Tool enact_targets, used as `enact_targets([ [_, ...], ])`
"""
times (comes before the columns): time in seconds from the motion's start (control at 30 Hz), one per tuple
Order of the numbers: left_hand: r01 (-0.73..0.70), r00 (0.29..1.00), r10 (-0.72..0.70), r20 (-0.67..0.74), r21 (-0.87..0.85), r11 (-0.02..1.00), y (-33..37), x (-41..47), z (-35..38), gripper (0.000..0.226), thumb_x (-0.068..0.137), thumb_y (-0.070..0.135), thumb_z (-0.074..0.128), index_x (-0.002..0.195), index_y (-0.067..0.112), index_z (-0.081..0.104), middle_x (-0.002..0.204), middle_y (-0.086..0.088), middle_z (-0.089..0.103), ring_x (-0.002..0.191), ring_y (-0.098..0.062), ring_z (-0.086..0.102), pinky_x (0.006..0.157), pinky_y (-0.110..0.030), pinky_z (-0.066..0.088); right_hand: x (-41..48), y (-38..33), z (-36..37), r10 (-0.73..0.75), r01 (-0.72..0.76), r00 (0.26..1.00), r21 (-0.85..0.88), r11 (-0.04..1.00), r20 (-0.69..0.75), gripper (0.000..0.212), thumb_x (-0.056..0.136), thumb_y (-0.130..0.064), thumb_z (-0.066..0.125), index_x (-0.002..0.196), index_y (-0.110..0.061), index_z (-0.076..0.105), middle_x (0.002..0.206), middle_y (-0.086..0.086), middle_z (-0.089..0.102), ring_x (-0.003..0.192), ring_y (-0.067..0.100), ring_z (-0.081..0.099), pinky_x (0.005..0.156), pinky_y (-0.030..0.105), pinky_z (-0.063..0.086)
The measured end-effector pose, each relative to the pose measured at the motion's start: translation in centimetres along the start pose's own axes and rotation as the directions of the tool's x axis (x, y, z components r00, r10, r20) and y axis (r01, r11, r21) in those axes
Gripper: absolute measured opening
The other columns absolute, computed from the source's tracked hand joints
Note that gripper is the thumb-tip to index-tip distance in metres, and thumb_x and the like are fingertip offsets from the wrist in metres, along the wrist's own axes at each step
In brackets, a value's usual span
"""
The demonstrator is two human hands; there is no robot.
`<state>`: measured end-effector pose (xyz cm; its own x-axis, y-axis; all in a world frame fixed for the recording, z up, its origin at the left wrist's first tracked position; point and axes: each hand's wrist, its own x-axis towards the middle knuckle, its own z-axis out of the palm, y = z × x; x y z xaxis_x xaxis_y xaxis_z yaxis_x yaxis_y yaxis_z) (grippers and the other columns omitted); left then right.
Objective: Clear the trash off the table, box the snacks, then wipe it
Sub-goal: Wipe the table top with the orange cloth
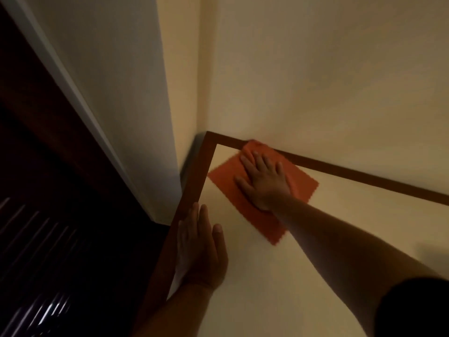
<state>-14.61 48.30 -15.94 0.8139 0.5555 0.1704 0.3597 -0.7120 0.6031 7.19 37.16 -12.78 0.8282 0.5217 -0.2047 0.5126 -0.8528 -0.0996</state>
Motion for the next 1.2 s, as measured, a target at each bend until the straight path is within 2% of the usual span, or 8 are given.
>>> enact_targets([
  [0.2, 0.014, 1.0, -0.015, -0.008, -0.057, 0.998, 0.2, 0.1, -0.5, 0.061, 0.104, 0.044, 0.027, 0.152, 0.009, 0.04, 0.159, -0.013, 0.039, 0.145, -0.033, 0.039, 0.116, -0.055, 0.036, 6.2, -10.2, 0.9, -0.135, 0.135, 0.991, -0.012, 0.991, 0.011, 0.078, 0.095, -0.076, 0.015, 0.163, -0.041, 0.008, 0.174, 0.001, 0.001, 0.159, 0.03, -0.004, 0.124, 0.061, -0.002],
  [0.37, -0.029, 0.997, 0.011, -0.078, -0.23, 0.973, -0.2, 0.0, -1.7, 0.071, 0.101, 0.053, 0.029, 0.147, 0.001, 0.044, 0.154, -0.02, 0.041, 0.143, -0.034, 0.039, 0.118, -0.049, 0.033, -7.8, -11.4, 3.6, -0.333, 0.333, 0.943, -0.012, 0.943, 0.019, 0.075, 0.098, -0.064, 0.022, 0.164, -0.038, -0.003, 0.174, -0.001, -0.003, 0.16, 0.028, -0.005, 0.126, 0.057, 0.0],
  [0.5, 0.119, 0.993, -0.113, 0.041, -0.212, 0.97, -2.4, 0.0, -4.2, 0.079, 0.099, 0.062, 0.021, 0.146, 0.004, 0.046, 0.147, -0.018, 0.049, 0.135, -0.034, 0.048, 0.113, -0.04, 0.038, -18.2, -5.1, 4.1, -0.202, 0.202, 0.979, -0.003, 0.979, 0.038, 0.069, 0.101, -0.072, 0.017, 0.159, -0.05, -0.013, 0.17, -0.014, -0.017, 0.159, 0.018, -0.016, 0.126, 0.052, -0.007],
  [0.7, 0.201, 0.917, -0.132, 0.377, -0.149, 0.968, -6.9, -2.1, -6.4, 0.055, 0.106, 0.046, 0.035, 0.154, 0.021, 0.027, 0.158, -0.014, 0.04, 0.14, -0.033, 0.046, 0.111, -0.045, 0.041, -11.7, -2.3, 2.3, 0.14, -0.141, 0.99, 0.029, 0.99, 0.017, 0.078, 0.091, -0.084, 0.006, 0.16, -0.049, -0.01, 0.172, -0.006, -0.011, 0.159, 0.026, -0.012, 0.123, 0.063, -0.002],
  [0.83, 0.642, 0.76, -0.203, 0.617, -0.665, 0.38, -6.8, -0.4, -7.9, 0.084, 0.087, 0.087, 0.024, 0.133, 0.03, 0.063, 0.128, -0.005, 0.07, 0.122, -0.025, 0.063, 0.105, -0.049, 0.047, -12.1, -11.9, 3.9, -0.054, 0.053, 0.999, 0.064, 0.997, 0.008, 0.078, 0.093, -0.081, 0.013, 0.161, -0.047, -0.001, 0.173, -0.003, -0.006, 0.159, 0.029, -0.011, 0.122, 0.064, -0.005],
  [0.9, 0.684, 0.728, -0.201, 0.655, -0.674, 0.279, -6.7, -0.3, -8.6, 0.082, 0.095, 0.077, 0.016, 0.133, 0.022, 0.063, 0.126, -0.007, 0.071, 0.119, -0.025, 0.066, 0.096, -0.042, 0.051, -17.0, -15.7, 5.3, -0.172, 0.17, 0.984, 0.066, 0.983, 0.033, 0.077, 0.095, -0.077, 0.019, 0.163, -0.044, 0.003, 0.174, -0.002, -0.005, 0.159, 0.029, -0.01, 0.123, 0.062, -0.005],
  [1.03, 0.649, 0.742, -0.195, 0.641, -0.617, 0.445, -6.1, -1.7, -9.9, 0.086, 0.09, 0.082, 0.027, 0.145, 0.021, 0.053, 0.141, -0.006, 0.061, 0.128, -0.021, 0.059, 0.112, -0.044, 0.042, -32.4, -15.2, 8.2, -0.35, 0.342, 0.933, 0.097, 0.935, 0.08, 0.074, 0.098, -0.074, 0.029, 0.162, -0.048, 0.003, 0.173, -0.008, -0.006, 0.159, 0.025, -0.011, 0.124, 0.057, -0.007],
  [1.2, 0.389, 0.891, -0.184, 0.414, -0.489, 0.781, -5.0, -6.8, -12.2, 0.067, 0.101, 0.065, 0.026, 0.157, 0.029, 0.029, 0.16, 0.004, 0.034, 0.147, -0.017, 0.03, 0.121, -0.042, 0.026, -38.4, -3.3, 7.3, -0.07, 0.08, 0.987, -0.063, 0.995, 0.142, 0.077, 0.091, -0.086, 0.016, 0.158, -0.056, -0.006, 0.172, -0.009, -0.012, 0.16, 0.025, -0.005, 0.126, 0.057, 0.0],
])
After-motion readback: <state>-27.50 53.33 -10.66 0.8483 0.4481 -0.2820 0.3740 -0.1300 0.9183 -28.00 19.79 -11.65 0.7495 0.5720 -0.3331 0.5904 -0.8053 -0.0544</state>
